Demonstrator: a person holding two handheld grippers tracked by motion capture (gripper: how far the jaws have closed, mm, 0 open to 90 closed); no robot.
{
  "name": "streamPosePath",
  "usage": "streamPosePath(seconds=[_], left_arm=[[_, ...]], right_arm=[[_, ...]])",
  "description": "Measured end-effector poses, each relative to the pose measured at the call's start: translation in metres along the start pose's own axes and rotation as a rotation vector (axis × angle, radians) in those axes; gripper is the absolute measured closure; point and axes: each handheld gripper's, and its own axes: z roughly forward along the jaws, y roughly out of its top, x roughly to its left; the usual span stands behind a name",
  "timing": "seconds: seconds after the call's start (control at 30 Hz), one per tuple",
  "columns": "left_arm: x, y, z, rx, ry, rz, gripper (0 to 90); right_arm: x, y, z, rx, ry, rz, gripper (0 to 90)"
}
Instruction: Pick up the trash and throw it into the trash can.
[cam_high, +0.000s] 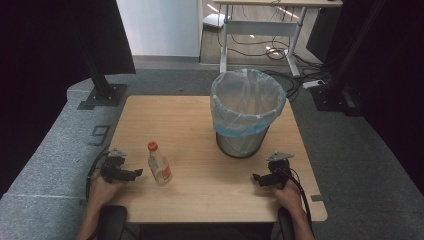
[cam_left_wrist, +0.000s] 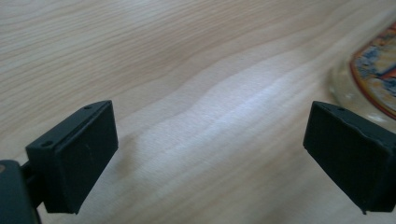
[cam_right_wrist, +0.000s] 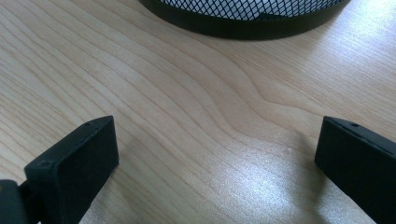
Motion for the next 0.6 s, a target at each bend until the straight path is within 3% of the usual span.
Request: streamPosePath(seconds=[0.6], left_arm=[[-0.036, 0.006, -0.025, -0.046, -0.090, 0.055, 0.0]], right_arm=[[0.001, 0.000, 0.000, 0.000, -0.005, 0.004, 0.0]])
